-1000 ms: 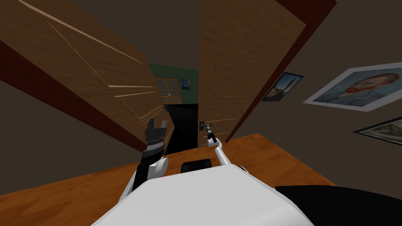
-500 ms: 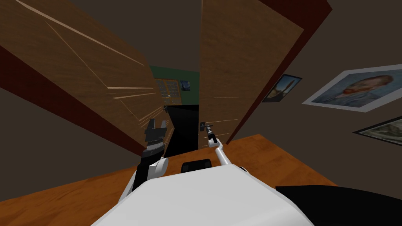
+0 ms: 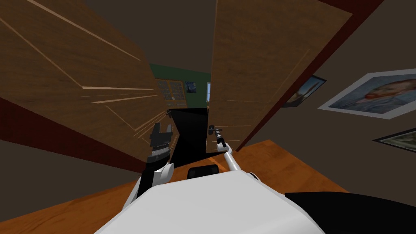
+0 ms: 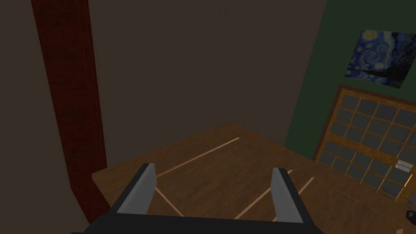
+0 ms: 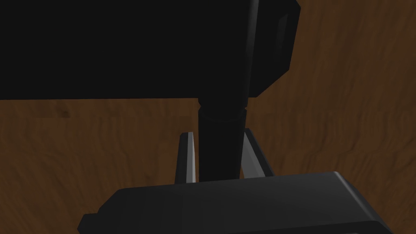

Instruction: Push the door open

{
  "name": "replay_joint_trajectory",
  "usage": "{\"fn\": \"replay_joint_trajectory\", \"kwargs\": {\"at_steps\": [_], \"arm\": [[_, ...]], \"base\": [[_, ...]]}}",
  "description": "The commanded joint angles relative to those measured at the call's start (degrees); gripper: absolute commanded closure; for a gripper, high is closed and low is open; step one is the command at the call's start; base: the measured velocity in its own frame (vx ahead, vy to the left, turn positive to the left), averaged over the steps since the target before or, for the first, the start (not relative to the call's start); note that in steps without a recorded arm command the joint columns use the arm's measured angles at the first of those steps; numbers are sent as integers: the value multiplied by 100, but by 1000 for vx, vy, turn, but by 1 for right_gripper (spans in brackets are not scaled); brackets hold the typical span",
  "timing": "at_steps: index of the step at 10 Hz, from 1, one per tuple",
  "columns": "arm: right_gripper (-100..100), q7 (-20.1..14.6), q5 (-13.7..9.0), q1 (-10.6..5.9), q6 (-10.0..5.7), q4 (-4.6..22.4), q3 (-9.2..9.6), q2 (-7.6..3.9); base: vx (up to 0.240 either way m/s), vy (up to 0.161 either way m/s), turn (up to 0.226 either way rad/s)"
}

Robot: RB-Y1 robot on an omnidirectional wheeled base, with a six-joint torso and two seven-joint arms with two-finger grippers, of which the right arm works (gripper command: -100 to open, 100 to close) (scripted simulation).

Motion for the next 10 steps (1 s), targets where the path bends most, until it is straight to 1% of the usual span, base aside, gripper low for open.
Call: {"fn": "replay_joint_trajectory", "kwargs": {"at_steps": [1, 3, 5, 7, 9, 10], "arm": [[100, 28, -32, -40, -73, 37, -195, -112], [100, 44, -47, -45, -74, 47, -277, -137], [100, 77, -77, -57, -75, 67, -452, -171], [100, 94, -93, -63, -76, 78, -542, -182], [100, 128, -125, -75, -78, 100, -721, -192], [100, 136, -133, -78, -79, 105, -766, -192]], "base": [[186, 106, -70], [130, 86, -56], [143, 90, -83], [135, 107, -71], [157, 117, -96], [145, 96, -80]]}}
